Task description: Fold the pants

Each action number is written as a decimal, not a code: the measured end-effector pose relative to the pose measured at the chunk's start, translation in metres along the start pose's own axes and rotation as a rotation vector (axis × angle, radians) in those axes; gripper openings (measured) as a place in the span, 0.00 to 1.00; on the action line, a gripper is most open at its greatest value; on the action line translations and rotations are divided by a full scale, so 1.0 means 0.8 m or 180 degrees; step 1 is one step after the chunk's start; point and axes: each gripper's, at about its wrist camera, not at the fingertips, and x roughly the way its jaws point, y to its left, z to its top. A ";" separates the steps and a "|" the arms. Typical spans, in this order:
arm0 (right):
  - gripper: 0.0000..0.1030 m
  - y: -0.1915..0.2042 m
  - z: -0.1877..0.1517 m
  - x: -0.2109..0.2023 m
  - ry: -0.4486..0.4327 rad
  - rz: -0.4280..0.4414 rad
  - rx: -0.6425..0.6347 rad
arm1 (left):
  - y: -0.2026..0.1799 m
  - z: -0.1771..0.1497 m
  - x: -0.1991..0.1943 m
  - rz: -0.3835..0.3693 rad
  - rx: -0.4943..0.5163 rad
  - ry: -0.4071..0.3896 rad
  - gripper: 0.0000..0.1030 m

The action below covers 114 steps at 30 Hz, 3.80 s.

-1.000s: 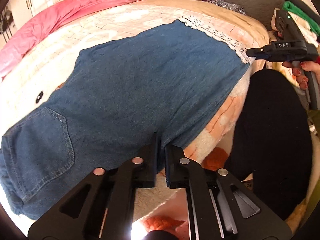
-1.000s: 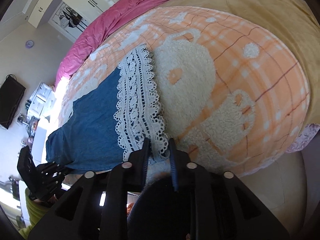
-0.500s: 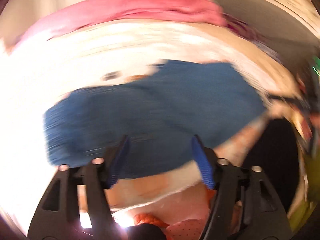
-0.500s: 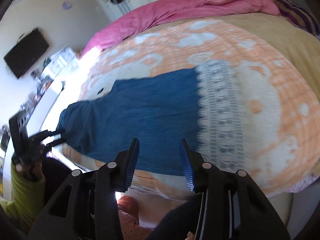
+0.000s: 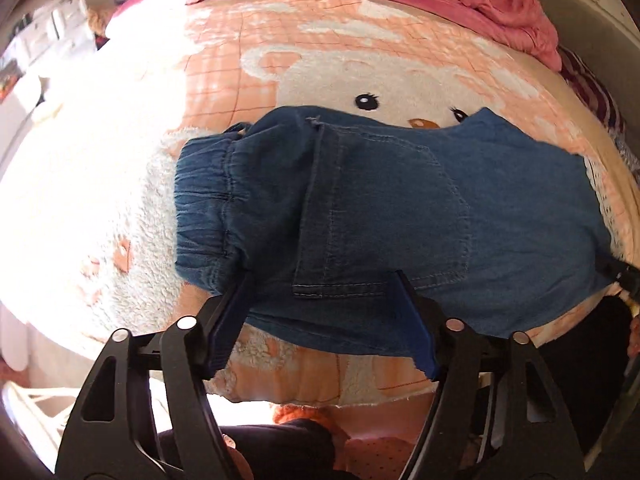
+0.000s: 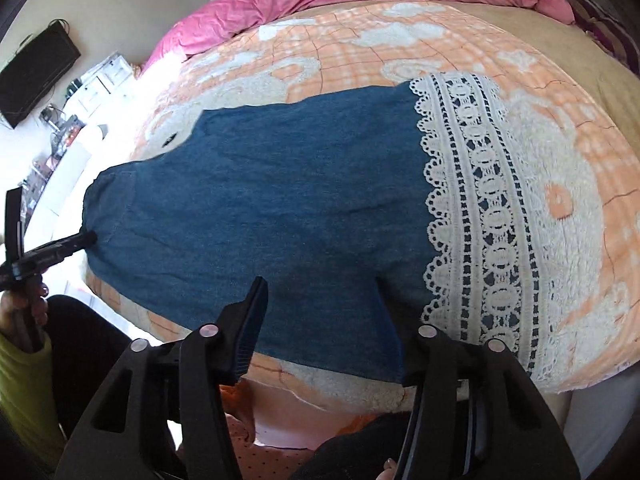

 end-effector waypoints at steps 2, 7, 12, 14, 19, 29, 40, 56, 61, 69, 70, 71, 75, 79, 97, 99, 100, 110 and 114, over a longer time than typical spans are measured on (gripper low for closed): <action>0.52 -0.014 0.001 -0.024 -0.0253 0.0213 0.0179 | -0.008 0.001 -0.019 -0.0093 0.0148 -0.0184 0.64; 0.52 -0.067 0.019 -0.066 -0.0598 0.0026 0.0423 | -0.050 0.040 -0.059 -0.0542 0.0344 -0.0550 0.70; 0.53 -0.123 0.066 -0.063 -0.0571 -0.0017 0.0660 | -0.114 0.104 -0.037 -0.0815 0.0706 -0.0622 0.73; 0.53 -0.137 0.085 -0.055 -0.0543 0.0001 0.0703 | -0.129 0.131 -0.007 -0.0957 0.0691 -0.0464 0.73; 0.53 -0.153 0.135 -0.017 -0.0349 0.0016 0.0635 | -0.138 0.156 0.048 -0.0994 0.0688 -0.0388 0.73; 0.53 -0.167 0.159 0.060 0.0007 0.0087 0.0618 | -0.122 0.171 0.114 -0.1077 0.0526 0.0014 0.72; 0.24 -0.149 0.146 0.047 -0.0174 0.0376 0.0409 | -0.151 0.171 0.144 -0.1005 0.0696 0.0077 0.66; 0.21 -0.106 0.189 -0.010 -0.0631 0.0178 -0.0038 | -0.142 0.195 0.094 -0.1064 0.0343 -0.0389 0.02; 0.21 -0.098 0.219 0.020 -0.0440 -0.0177 -0.0236 | -0.150 0.202 0.104 -0.0855 0.0368 -0.0515 0.02; 0.21 -0.110 0.218 0.099 -0.0044 -0.0740 -0.0311 | -0.155 0.194 0.153 -0.0564 0.0458 -0.0326 0.05; 0.21 -0.109 0.216 0.104 -0.0039 -0.0790 -0.0361 | -0.155 0.192 0.157 -0.0519 0.0469 -0.0314 0.06; 0.22 -0.107 0.214 0.108 -0.0037 -0.0861 -0.0422 | -0.155 0.191 0.159 -0.0506 0.0483 -0.0315 0.06; 0.28 -0.109 0.216 0.111 -0.0030 -0.0971 -0.0372 | -0.155 0.188 0.158 -0.0470 0.0555 -0.0340 0.09; 0.36 -0.115 0.219 0.105 -0.0075 -0.1009 -0.0226 | -0.149 0.188 0.152 -0.0477 0.0560 -0.0364 0.17; 0.76 -0.078 0.166 -0.021 -0.0725 -0.0511 0.0081 | -0.071 0.154 0.050 -0.0267 0.0275 -0.0545 0.54; 0.77 -0.071 0.153 -0.028 -0.0718 -0.0471 0.0053 | -0.063 0.146 0.032 -0.0241 0.0275 -0.0632 0.60; 0.79 -0.067 0.146 -0.032 -0.0718 -0.0443 0.0039 | -0.057 0.141 0.023 -0.0250 0.0263 -0.0681 0.62; 0.82 -0.083 0.077 -0.073 -0.0679 -0.0309 0.0177 | 0.059 0.061 -0.046 -0.0296 -0.0512 -0.0931 0.69; 0.82 -0.102 0.053 -0.076 -0.0587 -0.0167 0.0365 | 0.070 0.036 -0.054 -0.0240 -0.0628 -0.0859 0.69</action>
